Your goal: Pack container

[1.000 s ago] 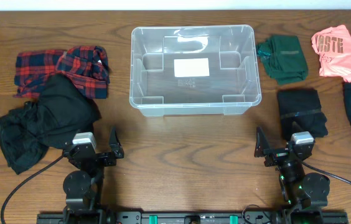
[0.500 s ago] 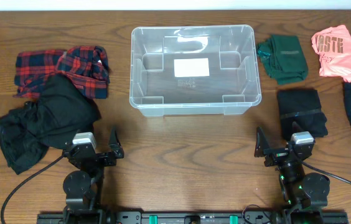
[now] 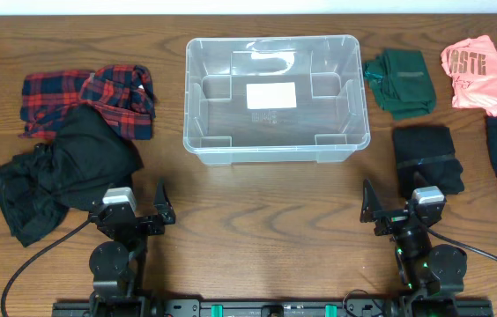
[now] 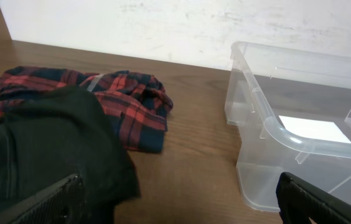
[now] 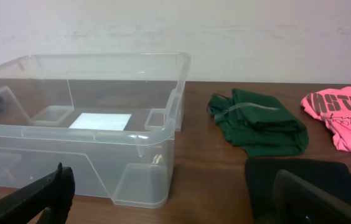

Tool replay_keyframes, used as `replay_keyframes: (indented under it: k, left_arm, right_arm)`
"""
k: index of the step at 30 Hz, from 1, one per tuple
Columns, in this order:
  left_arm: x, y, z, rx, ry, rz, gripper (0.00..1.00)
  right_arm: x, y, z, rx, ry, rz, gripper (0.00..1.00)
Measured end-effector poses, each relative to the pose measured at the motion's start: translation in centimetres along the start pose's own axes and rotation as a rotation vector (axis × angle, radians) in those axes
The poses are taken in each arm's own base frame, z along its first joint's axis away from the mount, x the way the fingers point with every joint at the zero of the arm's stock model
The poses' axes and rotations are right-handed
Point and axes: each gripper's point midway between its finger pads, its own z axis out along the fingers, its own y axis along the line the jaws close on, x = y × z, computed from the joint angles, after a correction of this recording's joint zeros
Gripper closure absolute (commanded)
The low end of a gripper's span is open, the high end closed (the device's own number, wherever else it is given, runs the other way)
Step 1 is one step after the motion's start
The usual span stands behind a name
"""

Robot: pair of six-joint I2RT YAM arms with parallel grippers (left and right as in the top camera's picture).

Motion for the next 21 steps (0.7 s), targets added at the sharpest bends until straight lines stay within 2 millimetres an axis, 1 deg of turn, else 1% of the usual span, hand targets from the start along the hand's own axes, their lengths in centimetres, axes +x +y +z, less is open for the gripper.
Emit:
replay_keyframes:
  k: [7, 12, 15, 16, 21]
  left_arm:
    - [0.0, 0.0, 0.0, 0.000, 0.000, 0.000, 0.02]
    - [0.0, 0.0, 0.0, 0.000, 0.000, 0.000, 0.02]
    - [0.0, 0.0, 0.0, 0.000, 0.000, 0.000, 0.02]
    - [0.0, 0.0, 0.0, 0.000, 0.000, 0.000, 0.02]
    - [0.0, 0.0, 0.0, 0.000, 0.000, 0.000, 0.02]
  right_arm:
    - [0.0, -0.1, 0.0, 0.003, 0.000, -0.001, 0.01]
    - [-0.8, -0.9, 0.0, 0.054, -0.035, -0.008, 0.01]
    - [-0.6, -1.4, -0.1, 0.084, -0.025, -0.026, 0.01]
    - [-0.8, -1.5, -0.1, 0.091, -0.036, -0.031, 0.01]
    - [-3.7, -1.4, -0.3, 0.093, -0.154, -0.053, 0.01]
